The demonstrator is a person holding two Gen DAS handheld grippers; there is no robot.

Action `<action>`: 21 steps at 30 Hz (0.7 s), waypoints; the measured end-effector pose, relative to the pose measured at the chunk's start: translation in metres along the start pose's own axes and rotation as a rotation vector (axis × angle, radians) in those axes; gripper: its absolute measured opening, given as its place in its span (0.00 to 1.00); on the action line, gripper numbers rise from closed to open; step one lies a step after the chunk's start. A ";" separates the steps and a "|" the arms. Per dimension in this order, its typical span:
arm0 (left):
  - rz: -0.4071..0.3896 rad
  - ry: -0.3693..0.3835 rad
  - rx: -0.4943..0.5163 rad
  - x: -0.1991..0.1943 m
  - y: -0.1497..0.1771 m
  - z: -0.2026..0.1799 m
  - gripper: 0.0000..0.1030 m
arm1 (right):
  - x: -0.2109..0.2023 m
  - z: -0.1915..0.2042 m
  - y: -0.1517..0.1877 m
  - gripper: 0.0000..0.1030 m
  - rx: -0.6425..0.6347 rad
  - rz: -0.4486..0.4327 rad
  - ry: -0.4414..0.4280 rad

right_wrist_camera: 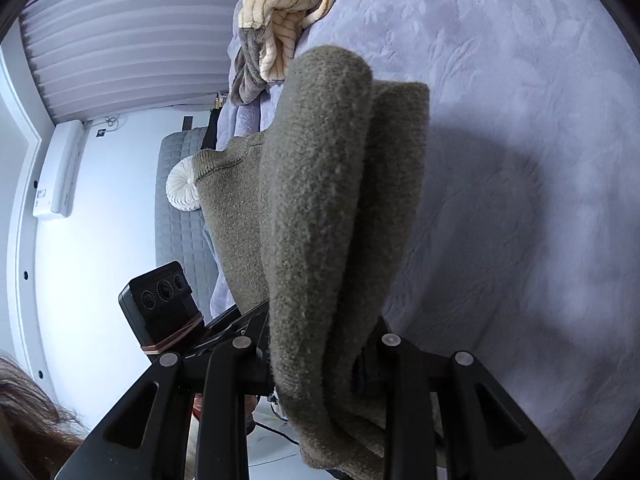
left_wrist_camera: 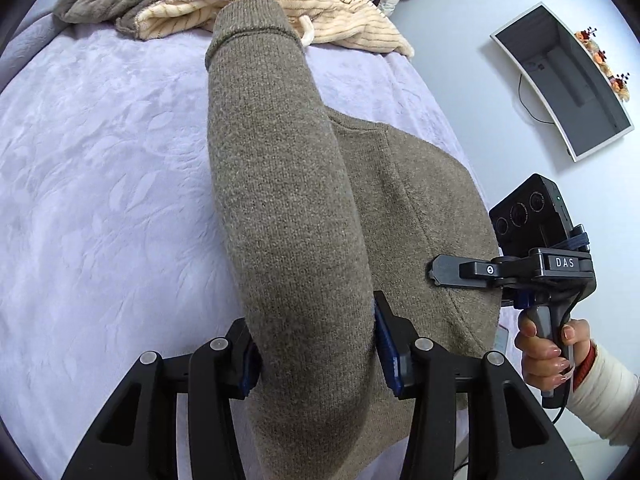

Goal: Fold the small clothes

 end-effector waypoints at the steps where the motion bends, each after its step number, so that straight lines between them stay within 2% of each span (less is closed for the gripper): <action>1: -0.003 0.002 0.000 -0.009 0.004 0.002 0.47 | 0.002 0.007 0.008 0.29 -0.003 0.001 -0.004; 6: 0.000 -0.008 -0.017 -0.062 0.039 0.026 0.47 | 0.022 0.034 0.056 0.29 0.001 0.011 -0.026; 12: 0.044 -0.097 -0.028 -0.107 0.099 0.076 0.47 | 0.075 0.040 0.121 0.29 0.021 0.075 -0.022; 17: 0.085 -0.177 -0.073 -0.115 0.142 0.123 0.48 | 0.124 0.028 0.157 0.29 0.037 0.137 0.012; 21: 0.104 -0.212 -0.126 -0.112 0.166 0.159 0.48 | 0.152 0.017 0.162 0.29 -0.025 0.170 0.102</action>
Point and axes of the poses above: each gripper's, at about its wrist camera, not at the fingertips, and x roughly the way its jaws point, z to its left, y to its underside, the point moved 9 cm from there along x, roughly the way its jaws point, and after that the axes turned 6 degrees about -z, right-handed, at the moved point
